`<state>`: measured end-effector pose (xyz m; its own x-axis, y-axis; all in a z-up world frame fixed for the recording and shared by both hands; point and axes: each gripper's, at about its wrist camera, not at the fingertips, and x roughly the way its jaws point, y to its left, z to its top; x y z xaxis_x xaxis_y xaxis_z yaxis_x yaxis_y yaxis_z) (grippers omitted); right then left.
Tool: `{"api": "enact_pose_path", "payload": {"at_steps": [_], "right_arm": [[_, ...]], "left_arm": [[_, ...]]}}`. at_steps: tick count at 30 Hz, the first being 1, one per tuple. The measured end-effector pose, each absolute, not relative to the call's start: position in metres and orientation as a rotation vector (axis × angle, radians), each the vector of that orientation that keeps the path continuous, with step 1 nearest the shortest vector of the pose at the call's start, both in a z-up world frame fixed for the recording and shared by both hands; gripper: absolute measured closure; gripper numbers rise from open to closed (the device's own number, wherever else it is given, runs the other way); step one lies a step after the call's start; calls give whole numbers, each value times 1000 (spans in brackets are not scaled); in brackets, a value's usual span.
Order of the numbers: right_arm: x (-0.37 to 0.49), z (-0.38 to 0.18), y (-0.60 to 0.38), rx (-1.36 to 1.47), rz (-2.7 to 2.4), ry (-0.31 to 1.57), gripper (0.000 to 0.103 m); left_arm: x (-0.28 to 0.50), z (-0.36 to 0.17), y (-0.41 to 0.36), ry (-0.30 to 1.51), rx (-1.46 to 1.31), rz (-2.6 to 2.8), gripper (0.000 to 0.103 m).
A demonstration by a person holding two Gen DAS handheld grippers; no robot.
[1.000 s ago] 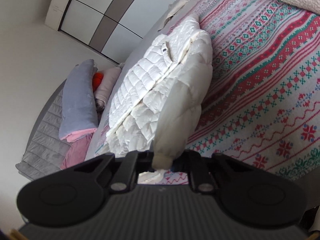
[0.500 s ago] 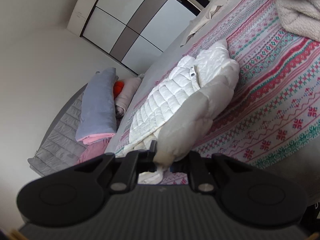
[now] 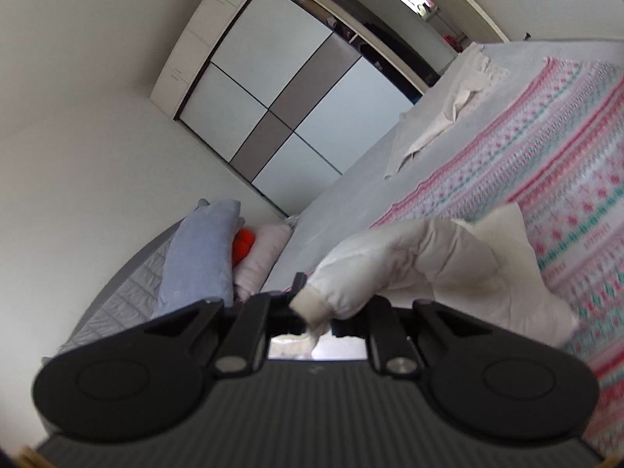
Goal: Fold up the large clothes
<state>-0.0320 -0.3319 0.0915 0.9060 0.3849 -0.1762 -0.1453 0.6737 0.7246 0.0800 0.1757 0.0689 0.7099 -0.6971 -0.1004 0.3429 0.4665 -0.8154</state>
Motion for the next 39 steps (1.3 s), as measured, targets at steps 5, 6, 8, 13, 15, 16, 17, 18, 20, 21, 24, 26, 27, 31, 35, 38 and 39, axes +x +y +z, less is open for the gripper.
{"api": "enact_pose_path", "payload": {"at_steps": [5, 6, 8, 13, 15, 16, 17, 18, 20, 21, 24, 26, 27, 31, 35, 38, 39], "right_arm": [[27, 71, -332, 761, 273, 325, 93], [37, 63, -332, 751, 264, 328, 93], [52, 48, -331, 730, 244, 342, 91], [90, 15, -329, 745, 195, 423, 86], [102, 3, -325, 719, 167, 457, 85], [108, -5, -325, 713, 153, 475, 85], [114, -12, -325, 718, 146, 489, 84], [118, -19, -326, 737, 143, 500, 84], [120, -28, -332, 795, 144, 507, 83], [120, -30, -335, 835, 149, 508, 80], [112, -27, -346, 951, 203, 457, 39], [102, -17, -351, 967, 214, 392, 29], [97, -10, -355, 962, 210, 371, 29], [81, 5, -367, 909, 144, 300, 29], [84, 6, -366, 776, 41, 319, 29], [102, 2, -349, 574, -47, 385, 31], [108, -1, -342, 507, -77, 411, 32]], "left_arm": [[136, 38, 163, 470, -890, -563, 82], [143, 29, 161, 464, -881, -555, 82], [157, 10, 155, 466, -840, -525, 82], [183, -29, 139, 526, -737, -435, 81], [189, -40, 134, 523, -742, -421, 81], [190, -42, 132, 520, -746, -413, 80], [190, -43, 131, 517, -746, -407, 79], [190, -41, 128, 515, -746, -401, 78], [188, -36, 127, 520, -742, -395, 71], [186, -32, 127, 518, -745, -399, 65], [173, -15, 129, 447, -730, -402, 16], [163, -4, 132, 406, -686, -390, 9], [158, 0, 133, 391, -655, -379, 9], [150, 8, 139, 339, -484, -264, 8], [169, -3, 141, 406, -357, -158, 8], [190, -15, 141, 460, -334, -129, 11], [194, -18, 144, 480, -338, -120, 14]]}}
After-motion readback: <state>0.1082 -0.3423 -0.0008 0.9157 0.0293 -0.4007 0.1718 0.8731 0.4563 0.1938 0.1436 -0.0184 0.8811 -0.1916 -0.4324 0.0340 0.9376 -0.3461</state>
